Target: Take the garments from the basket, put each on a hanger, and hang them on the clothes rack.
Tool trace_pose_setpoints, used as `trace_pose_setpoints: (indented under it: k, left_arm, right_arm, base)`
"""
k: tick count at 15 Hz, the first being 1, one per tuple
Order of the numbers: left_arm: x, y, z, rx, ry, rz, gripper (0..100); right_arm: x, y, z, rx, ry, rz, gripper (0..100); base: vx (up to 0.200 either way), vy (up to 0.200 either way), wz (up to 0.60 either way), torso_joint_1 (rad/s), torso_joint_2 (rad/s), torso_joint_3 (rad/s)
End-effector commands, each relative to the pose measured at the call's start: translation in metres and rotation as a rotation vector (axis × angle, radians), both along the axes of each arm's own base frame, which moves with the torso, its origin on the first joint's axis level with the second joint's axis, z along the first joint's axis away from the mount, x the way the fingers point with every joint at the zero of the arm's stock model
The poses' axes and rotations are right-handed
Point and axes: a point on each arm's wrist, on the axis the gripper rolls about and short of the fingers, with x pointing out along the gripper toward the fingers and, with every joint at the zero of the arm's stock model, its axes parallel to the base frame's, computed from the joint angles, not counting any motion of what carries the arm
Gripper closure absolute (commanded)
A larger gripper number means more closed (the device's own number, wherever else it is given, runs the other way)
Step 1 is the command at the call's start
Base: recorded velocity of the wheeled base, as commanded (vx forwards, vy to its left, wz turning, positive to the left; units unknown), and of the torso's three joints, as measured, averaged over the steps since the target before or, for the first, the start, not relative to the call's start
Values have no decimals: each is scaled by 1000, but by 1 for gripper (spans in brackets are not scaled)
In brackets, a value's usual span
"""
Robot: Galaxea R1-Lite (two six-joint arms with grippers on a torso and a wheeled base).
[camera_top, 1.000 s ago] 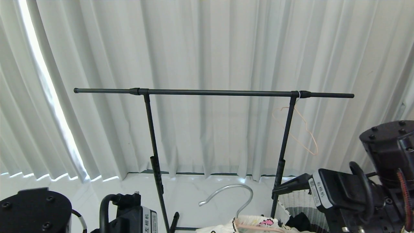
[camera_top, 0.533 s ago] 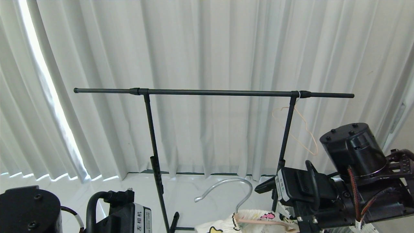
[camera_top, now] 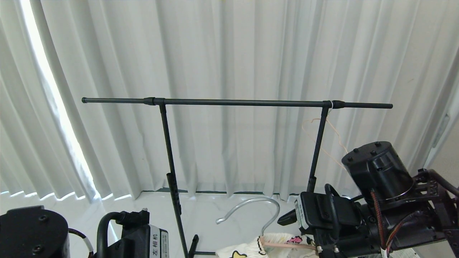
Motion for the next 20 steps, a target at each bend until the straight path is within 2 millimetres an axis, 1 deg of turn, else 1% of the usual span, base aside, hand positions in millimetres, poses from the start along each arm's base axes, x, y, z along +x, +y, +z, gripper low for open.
trace_pose_setpoints:
  k: [1, 5, 8, 9, 11, 14, 16, 17, 20]
  left_arm:
    - [0, 0, 0, 1, 1, 2, 100]
    - [1, -1, -1, 5, -1, 7, 100]
    - [3, -1, -3, 35, -24, 91, 100]
    - [4, -1, -2, 39, -29, 105, 0]
    - [5, 1, -3, 41, -26, 118, 0]
    - [10, 12, -6, 45, -16, 184, 0]
    - [12, 23, -5, 33, -25, 238, 0]
    - [10, 28, -3, 20, -35, 254, 0]
    - [9, 33, -2, 10, -44, 274, 0]
  right_arm:
    - [1, 2, 1, 0, -10, -6, 100]
    - [-1, 6, 5, 11, -42, -5, 100]
    - [0, 8, 6, 26, -75, -16, 100]
    - [1, 8, 7, 34, -87, -15, 100]
    - [2, 7, 12, 59, -128, -11, 100]
    - [6, -5, 20, 71, -198, -57, 100]
    - [11, -20, 25, 81, -247, -94, 100]
    - [13, -30, 26, 79, -256, -132, 100]
    - [19, -58, 23, 62, -259, -234, 100]
  base:
    - [0, 0, 0, 0, 0, 0]
    - [0, 0, 0, 0, 0, 0]
    - [0, 0, 0, 0, 0, 0]
    - [0, 0, 0, 0, 0, 0]
    - [0, 0, 0, 0, 0, 0]
    - [0, 0, 0, 0, 0, 0]
    - [0, 0, 0, 0, 0, 0]
    - [0, 0, 0, 0, 0, 0]
    - [0, 0, 0, 0, 0, 0]
